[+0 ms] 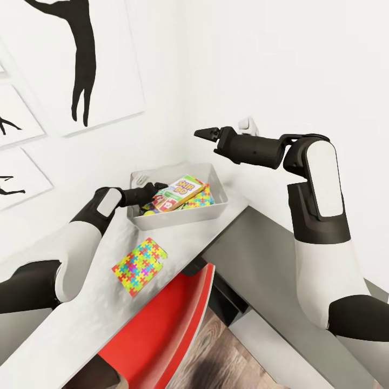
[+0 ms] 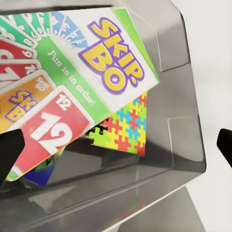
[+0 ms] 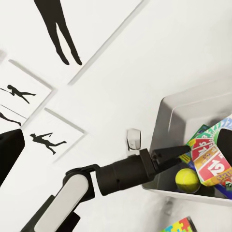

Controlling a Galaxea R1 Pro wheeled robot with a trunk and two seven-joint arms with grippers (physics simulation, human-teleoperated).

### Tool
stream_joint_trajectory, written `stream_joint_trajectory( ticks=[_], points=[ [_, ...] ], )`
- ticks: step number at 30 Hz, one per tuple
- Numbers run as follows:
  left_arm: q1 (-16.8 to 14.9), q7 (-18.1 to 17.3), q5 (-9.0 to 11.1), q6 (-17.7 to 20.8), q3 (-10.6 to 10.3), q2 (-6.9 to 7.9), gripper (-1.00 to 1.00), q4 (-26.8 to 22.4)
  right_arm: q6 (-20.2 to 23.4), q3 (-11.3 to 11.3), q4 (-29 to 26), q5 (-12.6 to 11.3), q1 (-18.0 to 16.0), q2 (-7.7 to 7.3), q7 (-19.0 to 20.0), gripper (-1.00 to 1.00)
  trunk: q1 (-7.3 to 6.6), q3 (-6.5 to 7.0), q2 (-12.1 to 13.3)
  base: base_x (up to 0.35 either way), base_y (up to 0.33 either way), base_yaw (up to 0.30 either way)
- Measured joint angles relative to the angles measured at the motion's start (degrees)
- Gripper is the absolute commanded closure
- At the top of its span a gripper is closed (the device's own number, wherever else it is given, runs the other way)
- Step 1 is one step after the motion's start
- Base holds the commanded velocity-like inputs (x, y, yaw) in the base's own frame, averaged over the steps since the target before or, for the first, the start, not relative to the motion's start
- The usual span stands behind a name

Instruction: Put all the toys in the child's room - the three board games (two on the bed and one on the table), the two jigsaw puzzles on the table, and the tennis ball on the table - inside the toy box on the table in the child's room.

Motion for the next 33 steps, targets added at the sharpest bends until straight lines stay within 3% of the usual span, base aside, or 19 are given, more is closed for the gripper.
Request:
stream_joint_trajectory(
  ticks=[11, 25, 33],
  points=[
    [0.08, -1.94, -0.04, 0.47, 0.04, 0.47, -1.0, -3.85, -0.07, -0.1, 0.0, 0.04, 0.0, 0.0, -0.02, -1.0, 0.01, 0.0, 0.01, -0.022, 0.006, 0.0],
    [0.08, -2.21, -0.05, 0.65, 0.09, 0.68, -1.0, -4.2, -0.17, -0.2, 0.07, 0.1, 0.0, 0.0, -0.04, -1.0, 0.02, 0.04, 0.0, -0.109, 0.026, 0.003],
    [0.09, -2.21, -0.03, 0.72, 0.11, 0.7, -1.0, -4.21, -0.15, -0.22, 0.09, 0.11, 0.0, 0.0, -0.04, -1.0, 0.0, 0.29, 0.0, -0.128, 0.0, 0.128]
  ],
)
